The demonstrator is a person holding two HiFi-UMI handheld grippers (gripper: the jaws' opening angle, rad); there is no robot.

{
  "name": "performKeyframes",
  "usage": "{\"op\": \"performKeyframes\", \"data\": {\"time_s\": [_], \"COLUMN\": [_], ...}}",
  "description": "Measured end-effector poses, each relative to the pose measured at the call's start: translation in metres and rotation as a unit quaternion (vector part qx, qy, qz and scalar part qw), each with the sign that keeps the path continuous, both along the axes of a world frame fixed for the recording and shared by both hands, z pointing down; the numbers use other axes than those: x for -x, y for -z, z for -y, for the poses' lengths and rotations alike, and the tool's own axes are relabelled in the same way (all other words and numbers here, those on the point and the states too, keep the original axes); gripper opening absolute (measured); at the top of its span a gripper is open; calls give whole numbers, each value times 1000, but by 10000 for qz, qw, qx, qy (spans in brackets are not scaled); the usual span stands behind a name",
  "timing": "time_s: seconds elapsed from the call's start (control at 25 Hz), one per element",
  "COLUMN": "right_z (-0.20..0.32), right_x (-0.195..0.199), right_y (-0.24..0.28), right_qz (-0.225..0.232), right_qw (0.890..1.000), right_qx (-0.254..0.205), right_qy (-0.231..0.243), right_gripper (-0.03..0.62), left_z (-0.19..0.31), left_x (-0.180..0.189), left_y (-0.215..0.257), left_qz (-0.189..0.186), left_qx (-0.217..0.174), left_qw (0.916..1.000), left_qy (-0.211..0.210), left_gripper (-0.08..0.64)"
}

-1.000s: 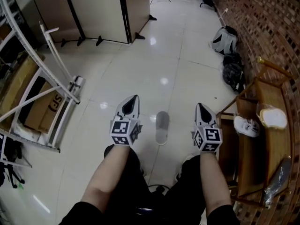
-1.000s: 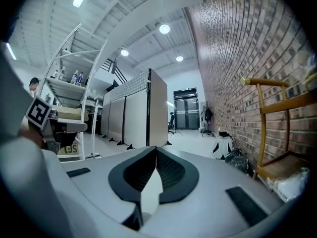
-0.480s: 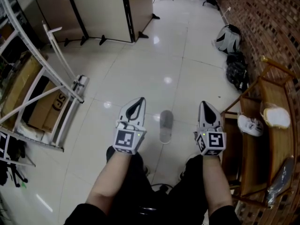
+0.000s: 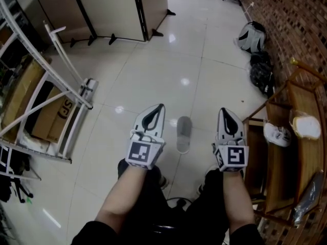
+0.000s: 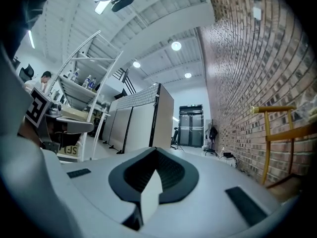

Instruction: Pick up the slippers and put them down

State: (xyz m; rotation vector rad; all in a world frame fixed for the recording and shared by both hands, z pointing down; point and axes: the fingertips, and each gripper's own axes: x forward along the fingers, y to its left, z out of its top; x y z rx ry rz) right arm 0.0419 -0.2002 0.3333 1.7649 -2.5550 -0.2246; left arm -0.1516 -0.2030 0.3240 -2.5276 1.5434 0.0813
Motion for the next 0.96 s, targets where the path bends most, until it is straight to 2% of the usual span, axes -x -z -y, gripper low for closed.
{"op": "performKeyframes", "data": {"time_s": [0.16, 0.32, 0.96], "right_z": [3, 3, 5], "right_x": [-1, 2, -2], "right_y": [-4, -3, -6], "right_qz": [24, 76, 74], "right_qw": [10000, 9999, 9999], "right_qx": [53, 94, 110], "right_qy": [-18, -70, -49], "right_gripper": [0, 0, 0], "left_z": [3, 0, 2], "left_x": [1, -1, -4], "left_y": [0, 2, -4], "left_qz": [-142, -37, -47], "left_qx": [30, -14, 80], "left_qw": [9999, 10000, 10000], "left_qy": [88, 48, 30], "left_gripper": [5, 5, 5]}}
